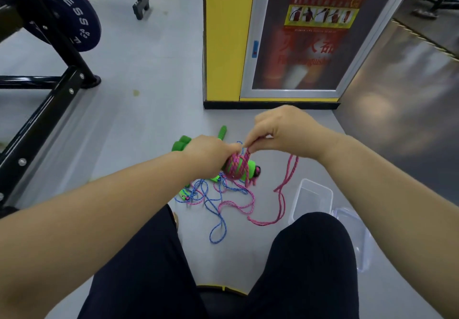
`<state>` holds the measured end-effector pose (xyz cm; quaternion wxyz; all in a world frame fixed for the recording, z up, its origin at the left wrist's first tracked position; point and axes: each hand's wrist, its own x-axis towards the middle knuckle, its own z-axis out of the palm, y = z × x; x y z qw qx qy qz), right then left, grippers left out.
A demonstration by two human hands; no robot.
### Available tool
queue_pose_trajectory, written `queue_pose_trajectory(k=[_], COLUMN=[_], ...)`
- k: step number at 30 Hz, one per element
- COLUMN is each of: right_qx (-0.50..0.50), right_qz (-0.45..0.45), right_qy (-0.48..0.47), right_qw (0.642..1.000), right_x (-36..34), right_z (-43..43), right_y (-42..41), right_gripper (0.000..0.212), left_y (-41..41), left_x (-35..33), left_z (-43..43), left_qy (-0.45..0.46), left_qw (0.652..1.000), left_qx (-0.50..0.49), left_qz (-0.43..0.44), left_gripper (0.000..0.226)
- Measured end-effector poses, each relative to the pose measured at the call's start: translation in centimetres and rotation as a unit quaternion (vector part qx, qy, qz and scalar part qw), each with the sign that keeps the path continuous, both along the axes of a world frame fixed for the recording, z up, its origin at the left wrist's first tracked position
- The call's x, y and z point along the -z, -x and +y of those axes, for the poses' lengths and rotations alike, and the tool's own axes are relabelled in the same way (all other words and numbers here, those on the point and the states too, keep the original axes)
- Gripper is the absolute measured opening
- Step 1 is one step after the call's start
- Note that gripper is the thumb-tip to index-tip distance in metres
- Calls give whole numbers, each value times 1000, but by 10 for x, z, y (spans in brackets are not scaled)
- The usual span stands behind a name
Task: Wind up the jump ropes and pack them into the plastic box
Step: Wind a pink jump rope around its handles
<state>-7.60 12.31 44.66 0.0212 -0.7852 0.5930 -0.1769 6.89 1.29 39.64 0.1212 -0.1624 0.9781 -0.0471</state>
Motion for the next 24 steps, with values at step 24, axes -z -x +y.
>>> queue_pose_trajectory(k=[24], right_qx=[266], right_qz=[-604], right_qy=[-198], right_qw=[725], right_x=[78], right_z=[21], right_y=[-30], right_gripper=[52], left_y=[-7], left_x=[14], left_z=[-1], left_qy=[-442], left_qw=[839], left_qx=[-198], left_qz=[246], left_gripper=[67])
